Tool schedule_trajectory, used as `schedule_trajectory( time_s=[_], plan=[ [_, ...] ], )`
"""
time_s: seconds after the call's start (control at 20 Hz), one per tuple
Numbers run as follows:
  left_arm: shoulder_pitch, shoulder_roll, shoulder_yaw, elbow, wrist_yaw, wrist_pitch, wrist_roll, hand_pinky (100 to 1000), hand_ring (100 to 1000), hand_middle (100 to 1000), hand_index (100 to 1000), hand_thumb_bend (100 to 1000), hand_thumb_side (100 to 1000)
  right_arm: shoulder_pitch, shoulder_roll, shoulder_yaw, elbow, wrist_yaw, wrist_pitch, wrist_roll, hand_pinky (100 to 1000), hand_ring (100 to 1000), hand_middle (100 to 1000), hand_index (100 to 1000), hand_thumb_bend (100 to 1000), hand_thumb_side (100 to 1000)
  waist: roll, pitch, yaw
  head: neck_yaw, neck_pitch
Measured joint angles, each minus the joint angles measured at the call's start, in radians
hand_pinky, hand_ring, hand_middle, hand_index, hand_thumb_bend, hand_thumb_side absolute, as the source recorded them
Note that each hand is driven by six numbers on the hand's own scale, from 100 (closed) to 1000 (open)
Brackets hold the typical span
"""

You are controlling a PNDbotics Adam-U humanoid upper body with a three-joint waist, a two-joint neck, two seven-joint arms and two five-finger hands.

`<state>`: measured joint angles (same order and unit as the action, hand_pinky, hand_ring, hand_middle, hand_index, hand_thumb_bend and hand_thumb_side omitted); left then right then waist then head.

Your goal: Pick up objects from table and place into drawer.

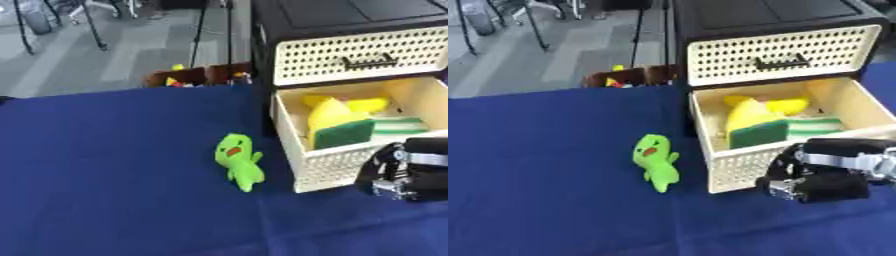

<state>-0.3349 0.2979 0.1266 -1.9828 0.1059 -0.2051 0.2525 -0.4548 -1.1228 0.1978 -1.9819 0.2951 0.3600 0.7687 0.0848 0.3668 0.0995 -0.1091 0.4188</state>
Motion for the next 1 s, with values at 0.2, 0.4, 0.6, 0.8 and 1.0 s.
schedule_trajectory(
  time_s=[0.2, 0.4, 0.6, 0.8, 1.0],
  plan=[
    [0.001, -0.005, 0.000, 0.000, 0.002, -0.001, -0.001, 438, 610, 626, 798, 381, 888, -0.031, 0.015, 0.011, 0.037, 0.028, 0.006, 0.000, 483, 737, 764, 842, 251, 1000, 0.001, 0.002, 0.001, -0.008, -0.004],
    [0.007, -0.009, 0.000, 0.000, 0.003, 0.002, -0.004, 442, 611, 625, 797, 378, 891, -0.060, 0.034, 0.021, 0.081, 0.043, 0.000, -0.006, 486, 741, 768, 842, 264, 1000, 0.003, 0.004, 0.002, -0.015, -0.011],
    [0.008, -0.017, 0.000, 0.000, 0.006, 0.002, -0.010, 447, 613, 627, 798, 371, 896, -0.083, 0.048, 0.030, 0.113, 0.050, -0.010, -0.016, 489, 745, 772, 842, 274, 1000, 0.003, 0.006, 0.003, -0.016, -0.018],
    [0.009, -0.018, 0.000, 0.000, 0.010, 0.003, -0.018, 450, 615, 629, 799, 360, 903, -0.108, 0.064, 0.037, 0.140, 0.062, -0.019, -0.026, 493, 750, 777, 843, 286, 1000, 0.004, 0.008, 0.003, -0.016, -0.018],
    [0.010, -0.026, 0.000, 0.000, 0.017, 0.005, -0.025, 452, 616, 630, 799, 356, 906, -0.141, 0.086, 0.044, 0.180, 0.083, -0.027, -0.042, 498, 756, 784, 845, 296, 1000, 0.004, 0.009, 0.006, -0.017, -0.023]
  ],
)
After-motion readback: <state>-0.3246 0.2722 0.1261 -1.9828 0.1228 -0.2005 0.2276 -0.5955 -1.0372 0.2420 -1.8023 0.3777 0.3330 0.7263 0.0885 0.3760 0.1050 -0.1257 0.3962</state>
